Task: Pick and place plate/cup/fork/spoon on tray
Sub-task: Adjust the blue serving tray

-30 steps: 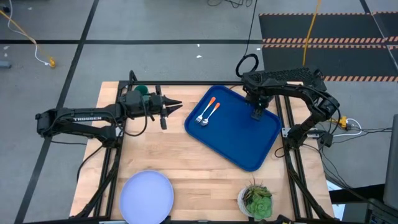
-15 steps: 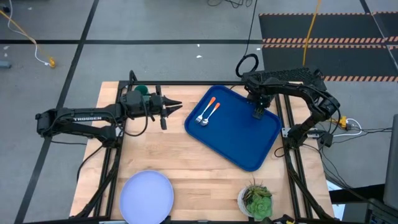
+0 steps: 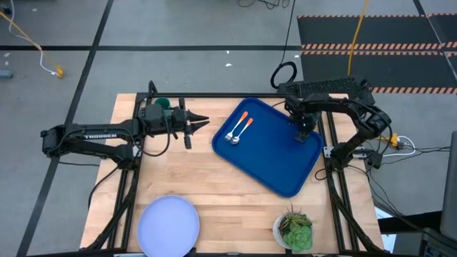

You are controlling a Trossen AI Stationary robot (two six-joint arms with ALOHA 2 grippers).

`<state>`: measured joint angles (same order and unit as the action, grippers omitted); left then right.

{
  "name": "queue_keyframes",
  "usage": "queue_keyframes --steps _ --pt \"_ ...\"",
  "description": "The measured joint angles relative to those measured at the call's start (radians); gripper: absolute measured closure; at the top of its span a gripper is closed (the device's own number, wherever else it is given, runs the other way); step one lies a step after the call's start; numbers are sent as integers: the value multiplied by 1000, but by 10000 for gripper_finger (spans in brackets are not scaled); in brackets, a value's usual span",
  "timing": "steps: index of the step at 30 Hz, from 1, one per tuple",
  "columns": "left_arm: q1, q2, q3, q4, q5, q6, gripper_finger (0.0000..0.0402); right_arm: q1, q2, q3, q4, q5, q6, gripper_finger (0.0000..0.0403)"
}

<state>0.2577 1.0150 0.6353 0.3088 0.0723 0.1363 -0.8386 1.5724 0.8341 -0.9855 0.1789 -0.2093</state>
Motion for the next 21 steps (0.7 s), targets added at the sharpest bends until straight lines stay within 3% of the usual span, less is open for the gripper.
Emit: queue_keyframes --steps 3,21 --pt "0 0 0 0 0 0 334 0 -1 -9 -7 -21 29 202" --pt "0 0 0 2 0 -3 334 105 2 -15 19 -387 406 202"
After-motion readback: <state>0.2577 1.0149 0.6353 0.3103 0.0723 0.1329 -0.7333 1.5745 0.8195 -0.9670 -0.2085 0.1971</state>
